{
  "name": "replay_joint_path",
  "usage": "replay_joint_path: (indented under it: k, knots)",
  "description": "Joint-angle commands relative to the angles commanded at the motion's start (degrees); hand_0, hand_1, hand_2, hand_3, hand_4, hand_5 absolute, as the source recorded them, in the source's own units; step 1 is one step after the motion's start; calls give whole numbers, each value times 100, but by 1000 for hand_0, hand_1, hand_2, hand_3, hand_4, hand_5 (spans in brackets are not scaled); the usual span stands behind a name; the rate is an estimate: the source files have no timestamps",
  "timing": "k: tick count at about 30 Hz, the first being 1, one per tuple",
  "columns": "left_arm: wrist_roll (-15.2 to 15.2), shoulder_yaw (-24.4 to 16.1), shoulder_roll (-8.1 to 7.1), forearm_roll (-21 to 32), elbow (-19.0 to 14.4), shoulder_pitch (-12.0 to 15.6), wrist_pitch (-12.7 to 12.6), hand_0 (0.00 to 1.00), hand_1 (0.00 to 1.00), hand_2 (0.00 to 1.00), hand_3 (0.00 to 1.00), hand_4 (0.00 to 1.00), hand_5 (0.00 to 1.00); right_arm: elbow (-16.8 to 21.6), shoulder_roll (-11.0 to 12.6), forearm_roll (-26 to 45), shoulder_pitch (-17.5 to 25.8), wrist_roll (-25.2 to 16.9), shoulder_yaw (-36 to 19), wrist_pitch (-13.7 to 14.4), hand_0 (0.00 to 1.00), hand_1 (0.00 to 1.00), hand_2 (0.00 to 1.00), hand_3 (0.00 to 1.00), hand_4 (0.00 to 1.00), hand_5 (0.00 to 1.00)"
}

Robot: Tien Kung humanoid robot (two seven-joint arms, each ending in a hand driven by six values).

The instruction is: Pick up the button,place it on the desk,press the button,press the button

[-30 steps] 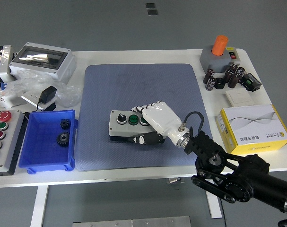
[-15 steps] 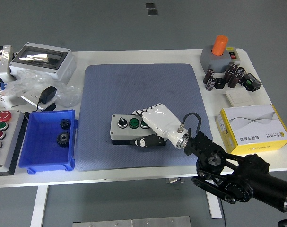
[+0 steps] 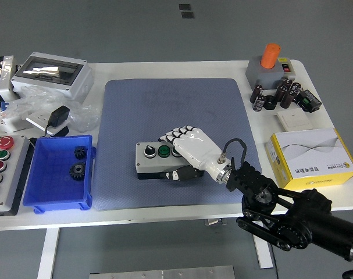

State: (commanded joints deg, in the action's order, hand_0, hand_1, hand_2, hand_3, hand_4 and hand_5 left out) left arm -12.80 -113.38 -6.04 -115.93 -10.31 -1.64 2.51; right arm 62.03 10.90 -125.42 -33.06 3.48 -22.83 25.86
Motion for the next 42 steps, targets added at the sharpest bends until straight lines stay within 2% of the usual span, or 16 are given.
replay_joint_path:
  k: [3,4,8,10,12,15,16,21,22,24,27,28,30,33,34,42]
  knots:
    - [-1,-4,0,0,0,10,2,681,686,598,669,733,305,110,33,10,39,-11,-55,-60,733,810,904,984,844,255]
    - [3,-4,1,1,0,15,5,680,686,597,666,731,305,230,73,76,69,-48,-120,-106,741,825,955,998,890,282]
    - [19,-4,7,8,0,28,13,680,686,597,666,731,305,689,283,524,202,-364,-453,-287,741,825,955,998,890,282]
    - [30,-3,11,12,0,32,15,680,686,597,665,731,306,965,443,806,308,-591,-689,-256,750,835,976,998,932,317]
    - [36,-1,14,18,0,34,13,680,686,597,665,731,306,1296,617,1089,414,-770,-960,-106,750,835,976,998,932,317]
    - [39,2,15,28,0,38,7,680,686,597,665,731,306,1782,916,1104,544,-763,-1365,-6,750,835,976,998,932,317]
    - [40,3,15,33,0,39,5,680,686,597,664,728,304,1950,1021,1015,577,-729,-1494,-68,780,863,998,998,951,423]
    - [39,0,14,38,0,42,1,680,686,597,664,728,304,2737,1598,811,649,-690,-2021,-631,780,863,998,998,951,423]
    - [39,-3,14,36,0,41,2,680,685,596,664,727,304,2884,1708,788,640,-659,-2038,-768,332,423,380,821,509,200]
    - [42,-8,13,30,0,37,4,680,685,596,664,727,304,3127,1849,754,612,-586,-1997,-1021,332,423,380,821,509,200]
    - [48,-18,11,22,0,28,6,680,685,596,664,727,304,3342,1934,704,561,-453,-1835,-1381,332,423,380,821,509,200]
    - [51,-21,11,19,0,27,7,680,686,597,663,726,302,3350,1929,682,542,-413,-1777,-1471,196,227,213,689,333,2]
    - [53,-29,12,11,0,24,10,680,686,597,663,726,302,3335,1902,642,502,-339,-1671,-1604,196,227,213,689,333,2]
    - [51,-37,12,6,0,21,13,680,686,597,663,726,302,3228,1813,572,428,-241,-1516,-1693,196,227,213,689,333,2]
    - [50,-41,11,3,0,20,14,680,686,597,663,725,305,3178,1781,549,402,-208,-1463,-1712,134,141,138,635,231,2]
    - [51,-65,6,-24,0,11,26,680,686,596,662,723,303,2764,1548,371,217,18,-1049,-1809,127,133,133,635,215,2]
